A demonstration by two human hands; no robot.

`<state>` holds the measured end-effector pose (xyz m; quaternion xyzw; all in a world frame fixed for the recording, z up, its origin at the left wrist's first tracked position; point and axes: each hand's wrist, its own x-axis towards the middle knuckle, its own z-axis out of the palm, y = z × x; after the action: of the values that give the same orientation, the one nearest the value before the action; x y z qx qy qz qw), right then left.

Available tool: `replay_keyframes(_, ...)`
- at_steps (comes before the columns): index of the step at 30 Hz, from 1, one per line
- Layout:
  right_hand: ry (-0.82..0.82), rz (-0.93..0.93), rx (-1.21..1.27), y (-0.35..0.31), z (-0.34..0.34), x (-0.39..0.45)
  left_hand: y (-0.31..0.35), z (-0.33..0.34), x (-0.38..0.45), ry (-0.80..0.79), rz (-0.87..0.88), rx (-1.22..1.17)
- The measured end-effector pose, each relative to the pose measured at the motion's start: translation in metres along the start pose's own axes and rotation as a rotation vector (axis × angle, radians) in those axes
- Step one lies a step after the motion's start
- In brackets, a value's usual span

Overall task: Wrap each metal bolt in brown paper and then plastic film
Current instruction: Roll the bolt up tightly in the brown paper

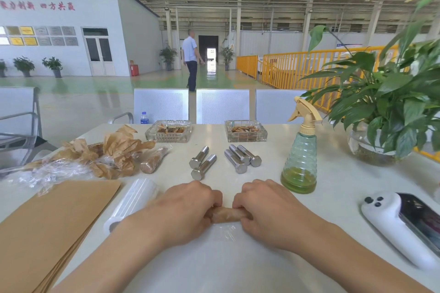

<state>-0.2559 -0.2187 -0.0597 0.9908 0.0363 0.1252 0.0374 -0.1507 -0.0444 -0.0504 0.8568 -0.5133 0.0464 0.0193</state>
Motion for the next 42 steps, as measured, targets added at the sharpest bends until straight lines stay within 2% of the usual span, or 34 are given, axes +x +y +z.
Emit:
replay_keyframes(5, 0.065, -0.061, -0.129, -0.003, -0.007, -0.002, 0.003, 0.005, -0.010, 0.145, 0.057, 0.070)
replay_keyframes(9, 0.252, -0.071, -0.123, 0.009, -0.026, -0.005, -0.001, -0.012, -0.014, 0.274, 0.128, -0.005)
replay_keyframes(14, 0.353, -0.019, -0.139, 0.022, -0.035, -0.001, 0.008, -0.019, 0.000, 0.303, 0.040, 0.081)
replay_keyframes(17, 0.556, 0.220, 0.043, 0.022, -0.021, -0.006, 0.011, -0.008, 0.010, 0.340, -0.073, 0.066)
replay_keyframes(19, 0.721, 0.537, 0.364, 0.018, -0.011, -0.008, 0.011, -0.001, 0.017, 0.382, -0.137, 0.051)
replay_keyframes(20, 0.738, 0.691, 0.610, 0.018, -0.007, -0.006, 0.011, 0.003, 0.021, 0.402, -0.160, 0.043)
replay_keyframes(21, 0.676, 0.810, 0.897, 0.016, -0.003, -0.002, 0.011, 0.007, 0.024, 0.418, -0.176, 0.029)
replay_keyframes(23, 0.418, 0.928, 1.400, 0.008, 0.001, 0.009, 0.014, 0.014, 0.027, 0.450, -0.189, -0.003)
replay_keyframes(25, 0.253, 0.915, 1.615, 0.003, 0.003, 0.020, 0.018, 0.017, 0.027, 0.485, -0.177, 0.004)
replay_keyframes(28, 0.278, 0.884, 1.719, 0.002, 0.003, 0.037, 0.026, 0.015, 0.026, 0.491, -0.118, 0.075)
replay_keyframes(31, 0.419, 1.008, 1.789, 0.009, 0.001, 0.052, 0.030, 0.017, 0.025, 0.535, -0.114, 0.106)
replay_keyframes(33, 0.453, 1.031, 1.843, 0.013, -0.001, 0.058, 0.031, 0.020, 0.025, 0.586, -0.109, 0.132)
replay_keyframes(37, 0.404, 1.026, 1.865, 0.018, 0.003, 0.060, 0.032, 0.024, 0.025, 0.658, -0.126, 0.167)
replay_keyframes(42, 0.288, 0.978, 1.912, 0.030, 0.003, 0.055, 0.033, 0.027, 0.024, 0.673, -0.156, 0.158)
